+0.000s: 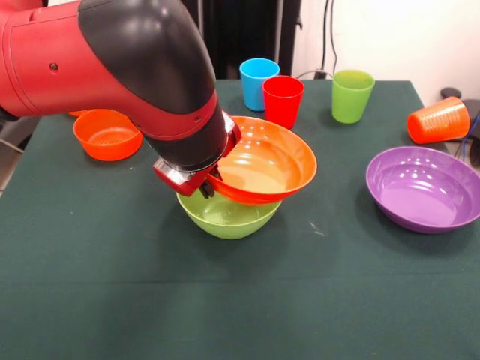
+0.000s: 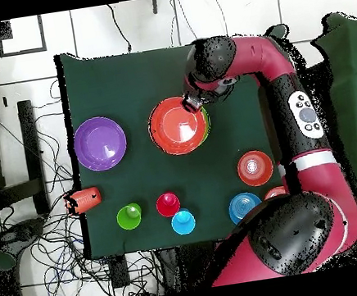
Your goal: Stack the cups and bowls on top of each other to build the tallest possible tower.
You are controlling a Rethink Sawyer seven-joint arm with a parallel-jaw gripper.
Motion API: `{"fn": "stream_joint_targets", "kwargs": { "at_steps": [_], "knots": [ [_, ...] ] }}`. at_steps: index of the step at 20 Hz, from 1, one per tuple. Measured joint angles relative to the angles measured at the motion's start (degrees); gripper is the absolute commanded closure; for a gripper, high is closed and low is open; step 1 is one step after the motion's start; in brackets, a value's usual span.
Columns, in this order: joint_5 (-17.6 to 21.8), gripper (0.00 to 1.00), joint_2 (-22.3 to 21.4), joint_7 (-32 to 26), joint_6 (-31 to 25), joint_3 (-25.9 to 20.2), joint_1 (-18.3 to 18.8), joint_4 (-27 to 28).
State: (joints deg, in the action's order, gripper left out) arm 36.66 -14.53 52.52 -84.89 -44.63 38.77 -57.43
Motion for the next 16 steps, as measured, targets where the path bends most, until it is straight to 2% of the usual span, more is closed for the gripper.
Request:
{"fn": "stream_joint_targets", "kwargs": {
  "at_steps": [16],
  "knots": [
    [0.0,1.00,2.3,0.0,-1.9,0.0,0.2,1.5]
  ]
}}
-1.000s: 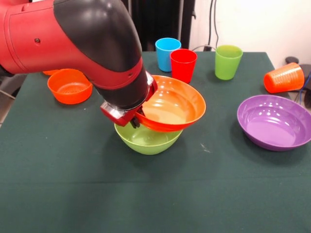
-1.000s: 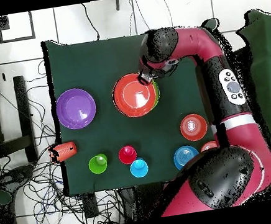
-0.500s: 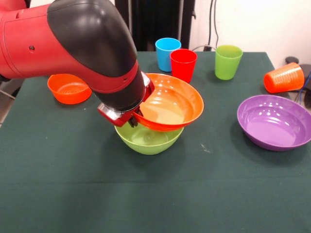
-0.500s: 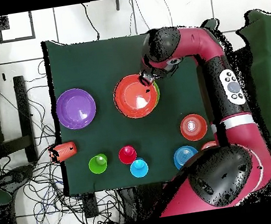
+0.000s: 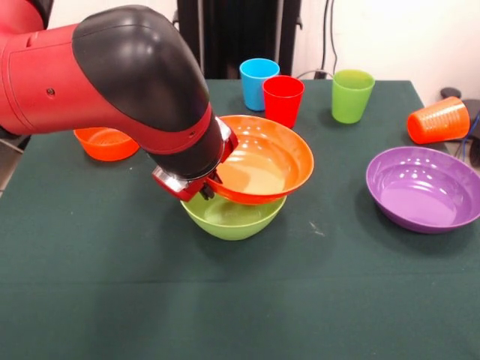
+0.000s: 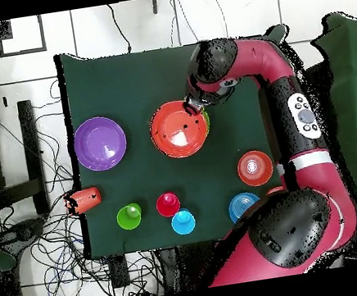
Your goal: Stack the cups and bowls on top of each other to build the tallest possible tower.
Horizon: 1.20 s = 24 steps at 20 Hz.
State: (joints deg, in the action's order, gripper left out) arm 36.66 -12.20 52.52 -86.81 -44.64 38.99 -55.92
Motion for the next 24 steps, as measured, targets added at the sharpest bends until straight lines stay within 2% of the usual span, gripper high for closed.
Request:
{"fn": "stream_joint_targets", "kwargs": {
  "at_steps": [14,24],
  "knots": [
    [0.2,1.00,0.5,-0.1,0.0,0.0,0.1,1.6],
    [0.2,1.00,0.9,-2.7,0.0,0.0,0.3,2.3]
  ]
}}
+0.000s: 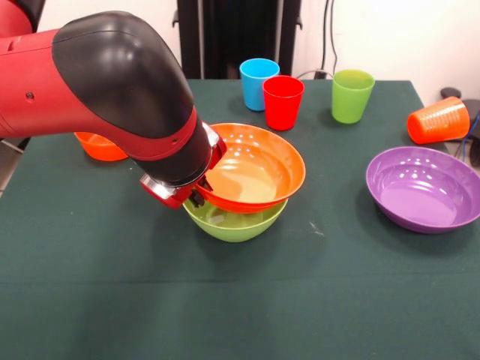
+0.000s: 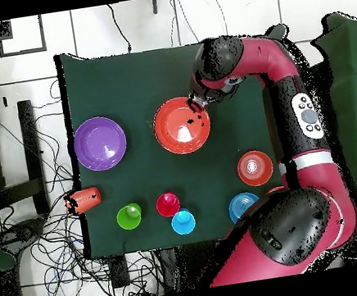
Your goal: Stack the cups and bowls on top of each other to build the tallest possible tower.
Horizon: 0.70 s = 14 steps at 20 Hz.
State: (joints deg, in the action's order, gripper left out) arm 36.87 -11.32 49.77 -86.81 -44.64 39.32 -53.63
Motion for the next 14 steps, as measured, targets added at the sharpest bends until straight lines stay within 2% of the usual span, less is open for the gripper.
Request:
{"fn": "stream_joint_targets", "kwargs": {
  "at_steps": [14],
  "knots": [
    [0.2,1.00,0.3,-2.0,0.0,0.0,0.0,0.6]
  ]
}}
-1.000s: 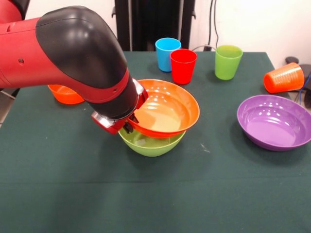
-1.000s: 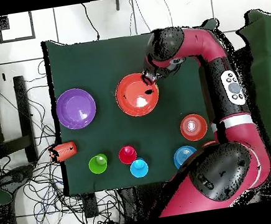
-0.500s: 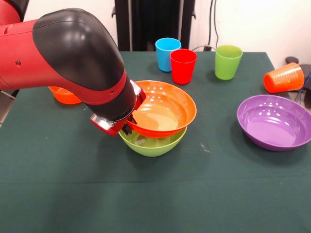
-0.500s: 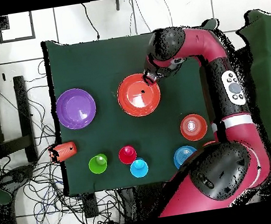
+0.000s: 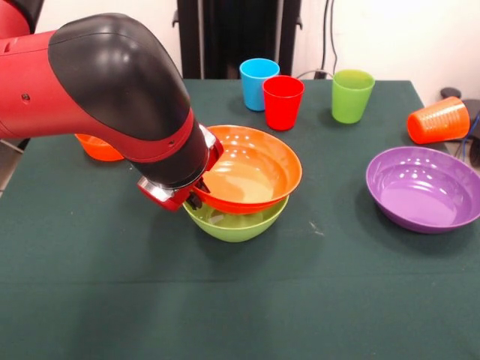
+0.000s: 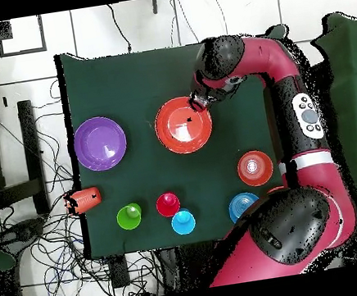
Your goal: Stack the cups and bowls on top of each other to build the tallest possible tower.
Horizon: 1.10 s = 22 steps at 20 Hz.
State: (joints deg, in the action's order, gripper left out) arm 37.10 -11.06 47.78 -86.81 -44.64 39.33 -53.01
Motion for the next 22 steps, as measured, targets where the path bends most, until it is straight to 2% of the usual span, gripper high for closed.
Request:
{"fn": "stream_joint_targets", "kwargs": {
  "at_steps": [4,5,22],
  "knots": [
    [0.0,1.00,0.0,0.0,0.0,0.0,0.0,0.0],
    [0.0,0.00,0.0,0.0,0.0,0.0,0.0,0.0],
    [0.0,0.00,0.0,0.0,-0.1,0.0,0.0,0.0]
  ]
}}
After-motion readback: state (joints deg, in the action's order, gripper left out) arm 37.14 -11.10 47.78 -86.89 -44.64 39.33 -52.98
